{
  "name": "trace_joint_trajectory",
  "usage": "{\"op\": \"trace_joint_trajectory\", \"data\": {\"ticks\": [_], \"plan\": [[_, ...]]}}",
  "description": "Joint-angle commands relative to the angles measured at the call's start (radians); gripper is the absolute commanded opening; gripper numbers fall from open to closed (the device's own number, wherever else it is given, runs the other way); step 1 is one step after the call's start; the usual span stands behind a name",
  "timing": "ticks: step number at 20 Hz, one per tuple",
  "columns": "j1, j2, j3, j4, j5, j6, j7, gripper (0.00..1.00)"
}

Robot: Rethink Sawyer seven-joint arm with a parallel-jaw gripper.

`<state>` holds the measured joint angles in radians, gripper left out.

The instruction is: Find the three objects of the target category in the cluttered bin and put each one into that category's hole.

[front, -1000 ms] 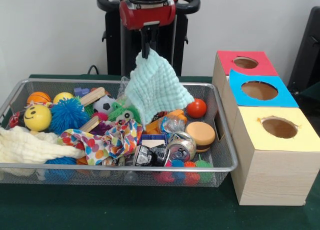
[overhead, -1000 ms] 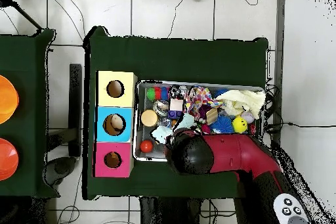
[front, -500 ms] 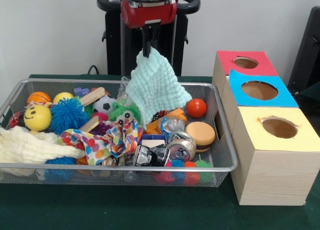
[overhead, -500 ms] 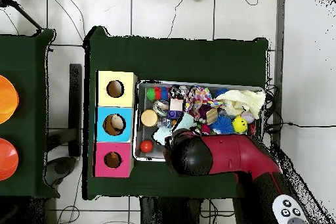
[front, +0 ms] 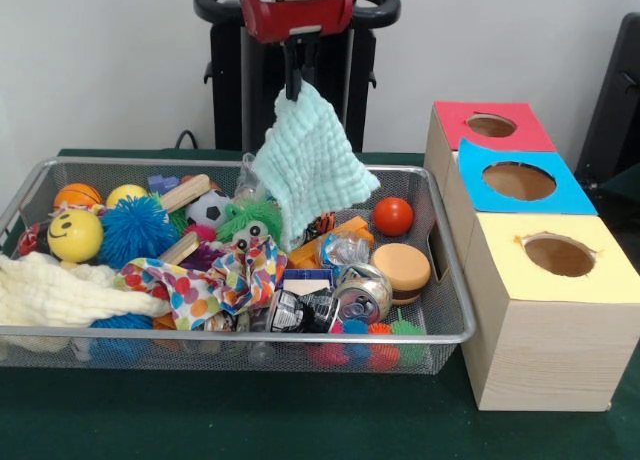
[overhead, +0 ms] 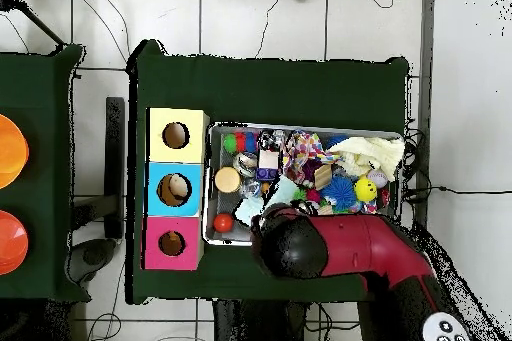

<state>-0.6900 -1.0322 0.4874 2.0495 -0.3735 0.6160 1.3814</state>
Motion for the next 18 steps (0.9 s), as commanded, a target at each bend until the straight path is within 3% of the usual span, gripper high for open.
{"op": "trace_joint_trajectory", "data": {"ticks": [1, 8, 18], "plan": [[-0.08, -0.174, 0.116, 0.076, 0.11, 0.185, -0.212, 0.0], [-0.085, -0.263, 0.142, 0.083, 0.168, 0.27, -0.234, 0.0], [-0.048, -0.197, 0.138, 0.109, 0.088, 0.159, -0.121, 0.0]]}}
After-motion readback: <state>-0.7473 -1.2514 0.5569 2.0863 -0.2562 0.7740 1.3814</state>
